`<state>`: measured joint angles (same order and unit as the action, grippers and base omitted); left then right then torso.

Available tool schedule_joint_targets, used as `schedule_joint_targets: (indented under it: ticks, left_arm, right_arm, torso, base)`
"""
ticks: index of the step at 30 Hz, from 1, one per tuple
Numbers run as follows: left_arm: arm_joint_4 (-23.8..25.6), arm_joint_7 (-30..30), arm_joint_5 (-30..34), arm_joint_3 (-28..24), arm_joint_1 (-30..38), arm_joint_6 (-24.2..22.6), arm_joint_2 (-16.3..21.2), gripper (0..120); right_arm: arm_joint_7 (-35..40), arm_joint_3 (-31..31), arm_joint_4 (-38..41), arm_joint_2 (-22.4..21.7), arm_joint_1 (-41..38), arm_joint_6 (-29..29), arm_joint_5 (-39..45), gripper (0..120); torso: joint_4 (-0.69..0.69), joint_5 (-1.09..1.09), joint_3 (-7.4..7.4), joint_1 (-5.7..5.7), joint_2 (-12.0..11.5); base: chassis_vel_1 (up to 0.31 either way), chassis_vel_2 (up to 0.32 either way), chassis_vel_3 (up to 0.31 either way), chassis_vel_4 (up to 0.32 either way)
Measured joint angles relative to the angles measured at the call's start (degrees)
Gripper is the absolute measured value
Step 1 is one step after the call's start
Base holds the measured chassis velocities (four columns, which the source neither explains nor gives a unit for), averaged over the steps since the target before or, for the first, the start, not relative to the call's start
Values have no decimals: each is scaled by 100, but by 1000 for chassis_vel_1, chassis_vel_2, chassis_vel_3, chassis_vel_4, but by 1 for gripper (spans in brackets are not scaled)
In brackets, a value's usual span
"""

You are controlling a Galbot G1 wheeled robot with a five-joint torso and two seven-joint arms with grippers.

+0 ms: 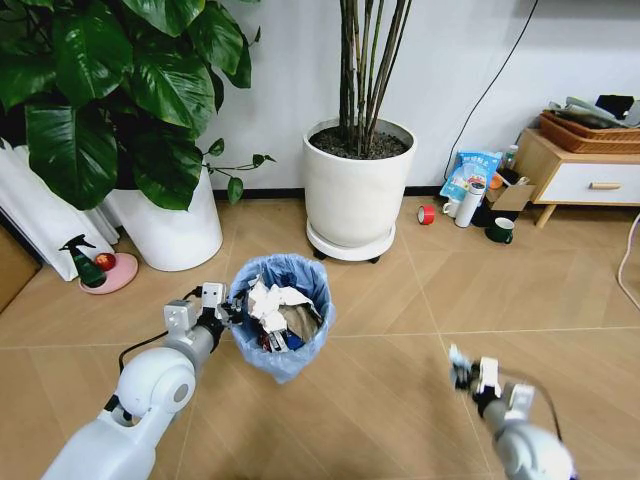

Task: Pick up the trash bin and place the garbage on the floor into it.

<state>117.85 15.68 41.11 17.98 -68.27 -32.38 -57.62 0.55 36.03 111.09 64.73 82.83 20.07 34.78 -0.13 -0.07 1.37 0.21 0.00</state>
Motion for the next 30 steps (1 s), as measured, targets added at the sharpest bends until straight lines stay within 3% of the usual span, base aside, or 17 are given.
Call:
schedule_joint_targets:
  ticks: [1,3,4,6,8,10,14,18,22,26,30]
  left_arm:
    - [-38,0,1,-37,20,-14,-2,0]
    - [-111,4,3,-99,93,-29,-4,0]
    - [-161,5,7,-142,147,-34,-5,0]
    - [-215,2,22,-198,211,-46,-7,0]
    - [-308,-33,60,-288,343,-94,-16,0]
    - [-339,-52,71,-308,363,-107,-16,0]
    - [-380,-92,112,-315,358,-128,-4,0]
    - [-382,-60,175,-273,390,-131,15,0]
    - [-372,-46,213,-244,402,-134,33,0]
    - [-354,-44,212,-210,399,-134,11,0]
    - [-343,-43,203,-207,395,-133,-6,0]
  right_arm:
    - [58,-203,398,-219,-219,140,209,0]
    - [204,-625,903,-545,-705,329,683,0]
    - [220,-839,1106,-679,-995,423,920,0]
    - [217,-1040,1285,-786,-1281,543,1149,0]
    - [206,-1511,1559,-932,-1787,751,1573,0]
    - [206,-1823,1618,-979,-2029,804,1761,0]
    - [185,-3212,1430,-946,-3002,897,2206,0]
    - [200,-3801,1113,-853,-3351,985,2223,0]
    - [223,-4041,1041,-819,-3455,1118,2223,7]
    - [346,-4302,895,-790,-3601,1153,2142,25]
    - [358,-4343,845,-778,-3663,1149,2093,35]
  torso:
    - [-1,-8,1,0,0]
    - [1,9,1,0,0]
    - [2,3,1,0,0]
    - [4,-4,2,0,-1]
    - [1,2,1,0,0]
    - [0,2,1,1,0]
    - [1,2,2,1,-1]
    - [2,3,2,1,-1]
    - [0,1,1,1,0]
    - [0,2,1,1,-1]
    - [0,2,1,1,0]
  base:
    - [0,0,0,0]
    - [0,0,0,0]
    - [0,0,0,0]
    - [0,0,0,0]
    - [0,0,0,0]
    - [0,0,0,0]
    - [0,0,0,0]
    - [0,0,0,0]
    - [0,0,0,0]
    - [0,0,0,0]
    - [0,0,0,0]
